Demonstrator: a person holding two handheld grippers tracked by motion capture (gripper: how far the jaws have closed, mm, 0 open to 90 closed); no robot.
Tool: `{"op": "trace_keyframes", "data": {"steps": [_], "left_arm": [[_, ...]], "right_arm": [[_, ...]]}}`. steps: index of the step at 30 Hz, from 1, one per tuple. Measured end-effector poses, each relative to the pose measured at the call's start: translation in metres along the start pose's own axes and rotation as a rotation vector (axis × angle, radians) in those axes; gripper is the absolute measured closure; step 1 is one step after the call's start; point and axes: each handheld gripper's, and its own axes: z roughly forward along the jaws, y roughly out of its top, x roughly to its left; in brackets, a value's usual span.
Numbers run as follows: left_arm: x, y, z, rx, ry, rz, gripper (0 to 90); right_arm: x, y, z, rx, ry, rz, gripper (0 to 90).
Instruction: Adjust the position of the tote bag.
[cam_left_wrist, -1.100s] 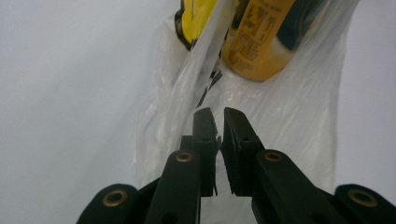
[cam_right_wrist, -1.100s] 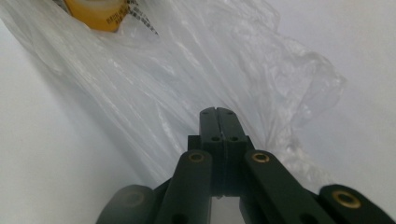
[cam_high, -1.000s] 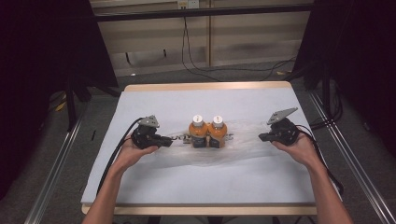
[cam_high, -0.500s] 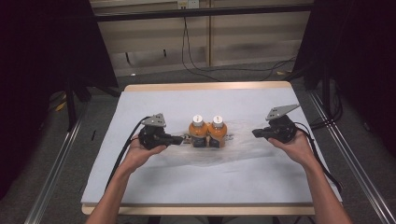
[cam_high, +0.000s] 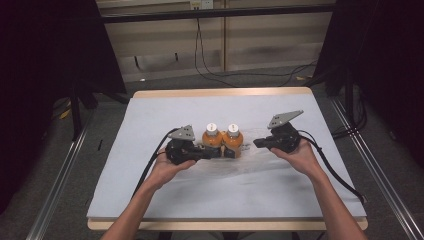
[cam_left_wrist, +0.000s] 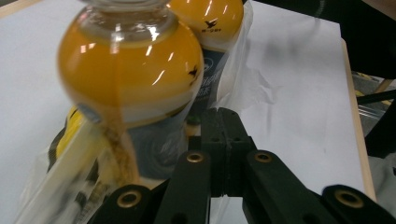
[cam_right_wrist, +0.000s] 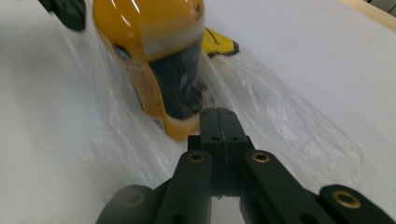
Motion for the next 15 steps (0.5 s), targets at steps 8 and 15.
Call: {"op": "trace_keyframes", "data": {"steps": [8, 15], "left_arm": [[-0.013, 0.005, 0.023, 0.018, 0.018, 0.043, 90.0], [-0.014, 0.007, 0.034, 0.029, 0.081, 0.072, 90.0]], "right_arm": [[0.007, 0.014, 0.02, 0.008, 0.022, -0.03, 90.0], [-0.001, 0.018, 0.038, 0.022, 0.034, -0.02, 90.0]]}}
